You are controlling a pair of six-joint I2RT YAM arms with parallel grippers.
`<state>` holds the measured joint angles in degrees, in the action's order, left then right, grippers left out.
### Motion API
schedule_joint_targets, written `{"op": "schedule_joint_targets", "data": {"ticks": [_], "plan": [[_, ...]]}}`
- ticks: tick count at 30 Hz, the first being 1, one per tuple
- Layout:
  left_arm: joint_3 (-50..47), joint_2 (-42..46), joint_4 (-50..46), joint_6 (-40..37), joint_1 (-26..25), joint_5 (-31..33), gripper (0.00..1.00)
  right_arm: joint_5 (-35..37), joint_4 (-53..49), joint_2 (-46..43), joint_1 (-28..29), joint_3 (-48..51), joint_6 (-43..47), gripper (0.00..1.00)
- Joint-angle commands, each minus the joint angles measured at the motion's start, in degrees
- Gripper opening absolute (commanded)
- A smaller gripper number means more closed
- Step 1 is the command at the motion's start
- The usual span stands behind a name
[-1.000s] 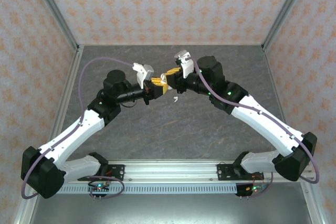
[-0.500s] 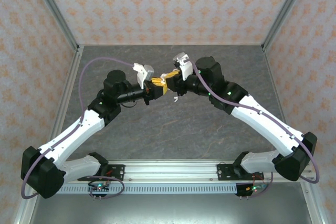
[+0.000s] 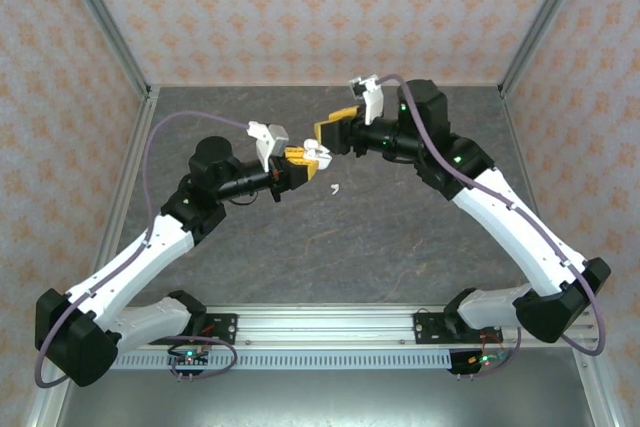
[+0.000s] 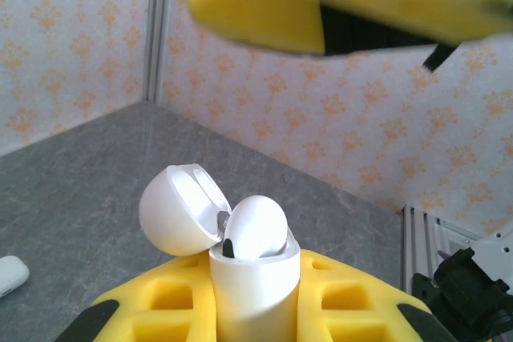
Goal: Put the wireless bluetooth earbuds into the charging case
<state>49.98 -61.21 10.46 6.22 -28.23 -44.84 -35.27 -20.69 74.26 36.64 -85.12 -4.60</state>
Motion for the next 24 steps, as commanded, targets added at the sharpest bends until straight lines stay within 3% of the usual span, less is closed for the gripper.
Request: {"op": "schedule_joint_targets", "data": {"ticks": [1,6,13,24], "plan": [[-0.78,1.89,0.74,-2.64,-0.78,1.26,0.00,0.25,-0.91,-1.56,-2.13,-2.20,-4.24,0.55],[-2.35,5.27,-1.51,-4.49,-0.78,3.26,0.00,8.23,-7.23,1.17,-5.87,-0.84,-6.98,0.56],[-3.09,9.90,-7.14,-7.17,-0.78,4.66,0.00,18.64,-20.27,13.99,-6.39,-2.33,-6.38,0.54],[-3.59,11.29,-9.71,-8.47,-0.79,5.45,0.00,19.63,-25.59,36.27,-5.87,-7.56,-8.33,0.50]]}}
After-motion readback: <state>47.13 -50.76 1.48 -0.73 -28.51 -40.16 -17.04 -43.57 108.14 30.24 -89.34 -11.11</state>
